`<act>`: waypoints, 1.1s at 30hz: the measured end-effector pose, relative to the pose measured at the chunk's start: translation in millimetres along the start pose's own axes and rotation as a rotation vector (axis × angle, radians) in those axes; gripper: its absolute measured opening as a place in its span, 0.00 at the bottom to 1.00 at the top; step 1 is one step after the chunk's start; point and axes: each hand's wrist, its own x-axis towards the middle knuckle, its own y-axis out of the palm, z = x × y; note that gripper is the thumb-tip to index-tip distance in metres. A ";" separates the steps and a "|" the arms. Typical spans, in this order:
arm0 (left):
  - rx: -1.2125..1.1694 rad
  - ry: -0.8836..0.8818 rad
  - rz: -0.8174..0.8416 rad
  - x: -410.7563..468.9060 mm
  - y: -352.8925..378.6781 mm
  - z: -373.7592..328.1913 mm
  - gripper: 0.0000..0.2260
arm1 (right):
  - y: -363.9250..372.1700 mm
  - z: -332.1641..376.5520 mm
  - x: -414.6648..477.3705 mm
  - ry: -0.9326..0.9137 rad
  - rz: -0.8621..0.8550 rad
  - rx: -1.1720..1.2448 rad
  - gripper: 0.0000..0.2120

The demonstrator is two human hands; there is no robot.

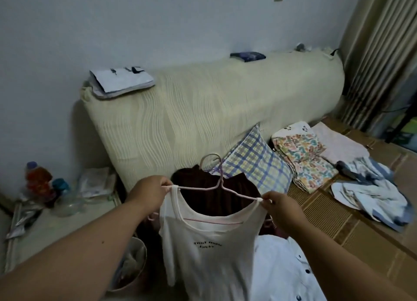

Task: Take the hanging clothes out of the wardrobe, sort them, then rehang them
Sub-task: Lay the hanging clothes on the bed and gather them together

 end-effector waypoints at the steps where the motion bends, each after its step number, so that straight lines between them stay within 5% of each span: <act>1: -0.005 -0.007 0.010 12.5 4.4 0.7 0.09 | -0.4 0.4 11.6 0.009 0.011 0.012 0.09; 11: -0.047 -0.056 -0.042 193.5 47.3 -4.5 0.08 | -2.2 -5.3 172.9 0.080 0.035 -0.084 0.13; 19: 0.003 -0.060 0.222 328.1 144.8 30.3 0.08 | 74.7 -48.6 297.1 0.338 0.151 -0.115 0.13; 24: 0.104 -0.069 0.303 378.7 188.8 53.8 0.09 | 129.8 -73.5 343.2 0.462 0.054 0.020 0.14; 29: 0.119 -0.023 0.482 393.1 219.1 40.3 0.30 | 149.7 -73.4 344.8 0.421 0.036 -0.059 0.34; 33: 0.265 0.191 0.572 376.9 221.3 3.8 0.34 | 129.4 -64.6 322.6 0.421 0.093 -0.207 0.37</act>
